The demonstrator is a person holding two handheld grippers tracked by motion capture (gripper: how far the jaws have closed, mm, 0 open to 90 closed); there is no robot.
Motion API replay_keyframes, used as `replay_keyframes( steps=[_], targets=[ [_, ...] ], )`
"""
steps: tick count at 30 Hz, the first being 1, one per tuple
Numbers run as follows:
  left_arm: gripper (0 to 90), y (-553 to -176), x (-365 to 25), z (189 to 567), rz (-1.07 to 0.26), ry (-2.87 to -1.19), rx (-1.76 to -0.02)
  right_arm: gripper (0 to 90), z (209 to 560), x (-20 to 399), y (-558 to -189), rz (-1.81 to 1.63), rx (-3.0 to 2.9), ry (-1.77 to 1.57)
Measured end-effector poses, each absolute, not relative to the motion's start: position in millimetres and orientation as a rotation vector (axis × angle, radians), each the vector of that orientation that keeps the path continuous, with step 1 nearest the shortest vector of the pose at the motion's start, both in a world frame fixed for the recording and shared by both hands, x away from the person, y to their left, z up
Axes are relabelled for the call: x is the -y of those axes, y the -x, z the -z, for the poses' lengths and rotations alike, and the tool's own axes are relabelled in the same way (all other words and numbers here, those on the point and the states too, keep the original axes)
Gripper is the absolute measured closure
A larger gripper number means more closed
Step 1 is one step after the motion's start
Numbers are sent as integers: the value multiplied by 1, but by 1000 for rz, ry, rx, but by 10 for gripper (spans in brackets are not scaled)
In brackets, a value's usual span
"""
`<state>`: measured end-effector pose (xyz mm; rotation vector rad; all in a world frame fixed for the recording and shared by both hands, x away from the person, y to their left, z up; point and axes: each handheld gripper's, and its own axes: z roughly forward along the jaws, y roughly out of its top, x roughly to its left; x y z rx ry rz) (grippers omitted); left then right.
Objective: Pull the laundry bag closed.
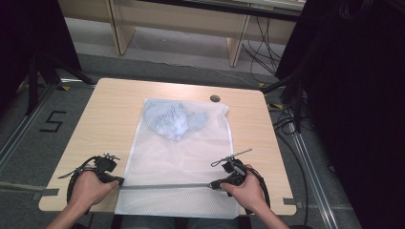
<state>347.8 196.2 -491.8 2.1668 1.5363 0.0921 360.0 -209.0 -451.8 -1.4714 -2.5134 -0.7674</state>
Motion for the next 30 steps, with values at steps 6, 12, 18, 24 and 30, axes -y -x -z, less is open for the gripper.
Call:
replay_keyframes(
  steps=[6, 12, 18, 24, 30],
  targets=[
    [899, -348, -197, 492, -88, -2171, -1533, 870, 453, 213, -360, 790, 2509, 1467],
    [899, -348, -196, 492, -92, -2167, -1536, 870, 452, 216, -360, 791, 2513, 1478],
    [899, -348, -197, 492, -89, -2173, -1534, 870, 451, 219, -360, 777, 2499, 1500],
    [899, -348, -196, 492, -92, -2172, -1534, 870, 451, 222, -360, 803, 2513, 1487],
    [899, -348, -196, 492, -92, -2172, -1534, 870, 449, 226, -360, 794, 2490, 1523]
  ],
)
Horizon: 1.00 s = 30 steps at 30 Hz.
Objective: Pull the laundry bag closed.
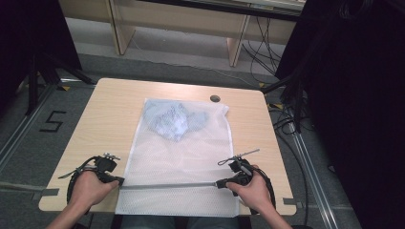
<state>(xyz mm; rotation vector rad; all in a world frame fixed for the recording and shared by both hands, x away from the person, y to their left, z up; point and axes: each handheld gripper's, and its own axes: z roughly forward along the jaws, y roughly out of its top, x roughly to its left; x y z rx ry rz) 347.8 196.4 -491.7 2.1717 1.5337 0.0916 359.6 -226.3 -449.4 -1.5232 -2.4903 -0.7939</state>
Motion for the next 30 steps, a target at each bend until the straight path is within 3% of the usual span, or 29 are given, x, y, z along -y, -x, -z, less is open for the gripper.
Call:
replay_keyframes(
  steps=[30],
  targets=[
    [899, -348, -196, 492, -91, -2172, -1531, 870, 450, 247, -360, 808, 2466, 1586]
  ],
)
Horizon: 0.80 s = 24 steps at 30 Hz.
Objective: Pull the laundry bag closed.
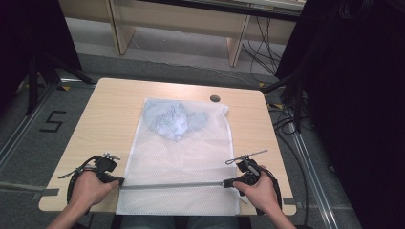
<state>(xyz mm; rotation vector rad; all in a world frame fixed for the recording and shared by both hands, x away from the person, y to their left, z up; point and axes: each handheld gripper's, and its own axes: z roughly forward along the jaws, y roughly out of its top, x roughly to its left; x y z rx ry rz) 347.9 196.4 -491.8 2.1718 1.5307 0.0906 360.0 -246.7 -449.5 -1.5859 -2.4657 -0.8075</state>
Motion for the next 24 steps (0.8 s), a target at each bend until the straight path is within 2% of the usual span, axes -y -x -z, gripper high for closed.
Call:
replay_keyframes(
  steps=[24],
  targets=[
    [899, -348, -196, 493, -98, -2155, -1543, 869, 451, 263, -360, 787, 2447, 1627]
  ],
)
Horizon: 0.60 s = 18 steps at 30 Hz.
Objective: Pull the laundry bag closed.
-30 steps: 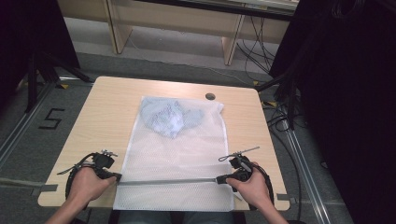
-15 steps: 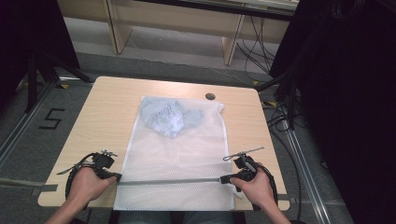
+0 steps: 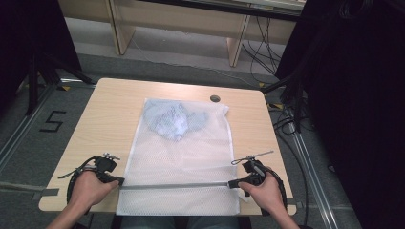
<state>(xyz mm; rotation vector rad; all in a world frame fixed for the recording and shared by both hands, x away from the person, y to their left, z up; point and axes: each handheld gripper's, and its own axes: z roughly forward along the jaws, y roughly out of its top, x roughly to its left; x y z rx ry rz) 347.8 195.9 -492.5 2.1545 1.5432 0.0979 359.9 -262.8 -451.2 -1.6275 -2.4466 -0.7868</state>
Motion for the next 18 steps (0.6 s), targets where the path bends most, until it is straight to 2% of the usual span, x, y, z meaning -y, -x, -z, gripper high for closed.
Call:
replay_keyframes(
  steps=[18],
  targets=[
    [899, -348, -197, 492, -86, -2171, -1529, 869, 458, 275, -364, 742, 2465, 1644]
  ],
)
